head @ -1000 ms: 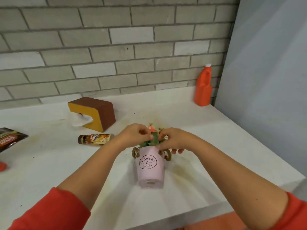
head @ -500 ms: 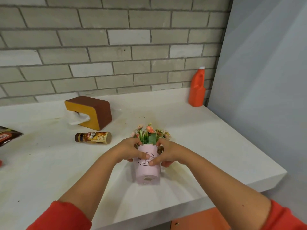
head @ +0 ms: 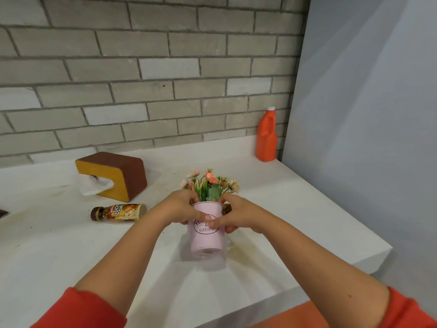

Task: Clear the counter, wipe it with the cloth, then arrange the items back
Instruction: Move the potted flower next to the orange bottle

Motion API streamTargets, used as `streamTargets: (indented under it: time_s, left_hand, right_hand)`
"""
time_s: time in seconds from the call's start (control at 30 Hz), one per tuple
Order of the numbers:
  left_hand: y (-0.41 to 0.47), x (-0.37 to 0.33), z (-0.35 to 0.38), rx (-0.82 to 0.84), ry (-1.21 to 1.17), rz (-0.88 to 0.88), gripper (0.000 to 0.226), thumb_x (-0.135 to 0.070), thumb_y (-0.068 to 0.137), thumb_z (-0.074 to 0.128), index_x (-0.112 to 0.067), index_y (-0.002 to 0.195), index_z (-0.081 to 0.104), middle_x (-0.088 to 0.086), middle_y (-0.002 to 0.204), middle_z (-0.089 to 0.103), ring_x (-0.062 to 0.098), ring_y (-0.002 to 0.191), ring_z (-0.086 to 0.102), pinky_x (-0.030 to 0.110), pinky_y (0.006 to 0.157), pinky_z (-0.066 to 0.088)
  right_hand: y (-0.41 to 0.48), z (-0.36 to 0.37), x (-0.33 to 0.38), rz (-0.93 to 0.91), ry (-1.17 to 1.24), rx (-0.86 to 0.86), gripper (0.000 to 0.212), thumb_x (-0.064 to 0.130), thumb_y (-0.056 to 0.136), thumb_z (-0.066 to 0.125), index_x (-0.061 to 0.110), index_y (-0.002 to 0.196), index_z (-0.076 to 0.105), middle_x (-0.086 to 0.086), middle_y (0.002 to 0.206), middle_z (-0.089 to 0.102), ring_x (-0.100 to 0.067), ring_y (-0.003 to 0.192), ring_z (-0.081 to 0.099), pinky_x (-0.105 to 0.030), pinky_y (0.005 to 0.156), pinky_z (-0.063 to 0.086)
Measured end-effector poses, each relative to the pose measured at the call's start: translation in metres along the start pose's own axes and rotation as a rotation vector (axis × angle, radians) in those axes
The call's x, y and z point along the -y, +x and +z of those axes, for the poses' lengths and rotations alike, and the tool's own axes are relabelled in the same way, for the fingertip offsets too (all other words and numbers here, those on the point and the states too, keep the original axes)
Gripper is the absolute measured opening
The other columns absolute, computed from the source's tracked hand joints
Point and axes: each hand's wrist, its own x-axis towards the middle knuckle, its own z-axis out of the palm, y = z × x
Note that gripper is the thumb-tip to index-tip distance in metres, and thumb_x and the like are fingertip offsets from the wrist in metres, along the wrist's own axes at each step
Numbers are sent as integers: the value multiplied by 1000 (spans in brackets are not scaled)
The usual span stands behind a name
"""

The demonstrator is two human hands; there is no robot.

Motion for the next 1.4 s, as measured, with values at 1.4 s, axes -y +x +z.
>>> streamTargets:
  time_s: [1.4]
  left_hand:
    - [313, -175, 145, -334, -44, 262, 48, -7, 85, 62, -8, 131, 50, 10, 143, 34, 25, 121, 47, 20, 100, 34]
  right_hand:
    - [189, -280, -162, -181, -87, -685, 43, -6, 73, 69, 4, 114, 63, -11, 110, 68, -27, 100, 62, -25, 77, 47]
